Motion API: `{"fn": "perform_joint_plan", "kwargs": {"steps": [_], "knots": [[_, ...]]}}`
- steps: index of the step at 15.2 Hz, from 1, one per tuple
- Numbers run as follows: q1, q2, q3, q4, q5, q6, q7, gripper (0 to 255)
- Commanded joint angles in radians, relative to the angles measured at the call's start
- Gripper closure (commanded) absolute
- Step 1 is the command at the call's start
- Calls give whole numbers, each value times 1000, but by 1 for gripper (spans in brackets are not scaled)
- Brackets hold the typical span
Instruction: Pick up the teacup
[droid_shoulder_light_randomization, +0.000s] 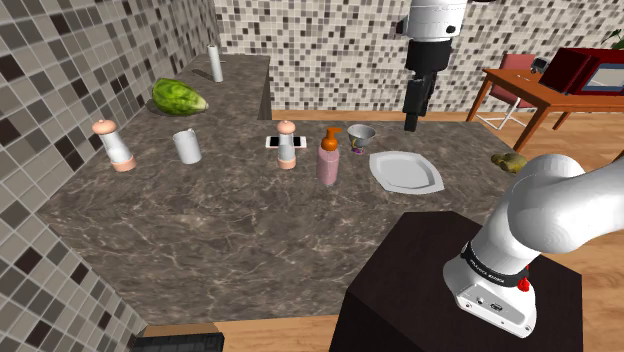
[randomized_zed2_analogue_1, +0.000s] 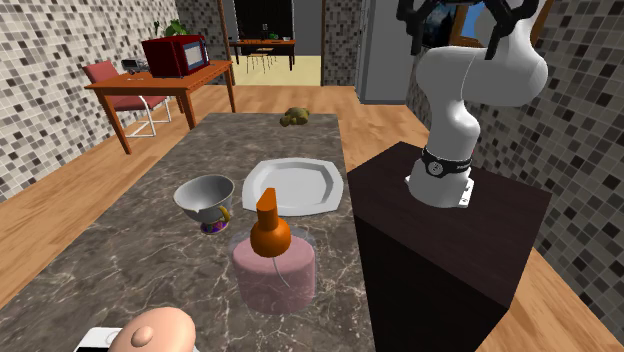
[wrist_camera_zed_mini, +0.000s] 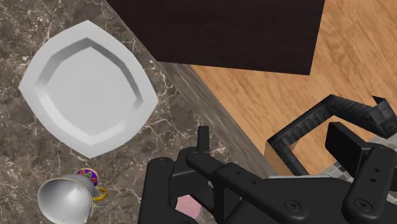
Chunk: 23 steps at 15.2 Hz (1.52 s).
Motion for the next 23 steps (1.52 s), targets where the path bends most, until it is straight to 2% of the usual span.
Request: {"fn": "perform_joint_plan", "kwargs": {"steps": [1,12,23], "knots": [[0,0,0,0,0,0,0,0],[-83,226,-69,-83,-96,392,-45,0],[-157,561,-142,-2,-159,736,-69,0]]}}
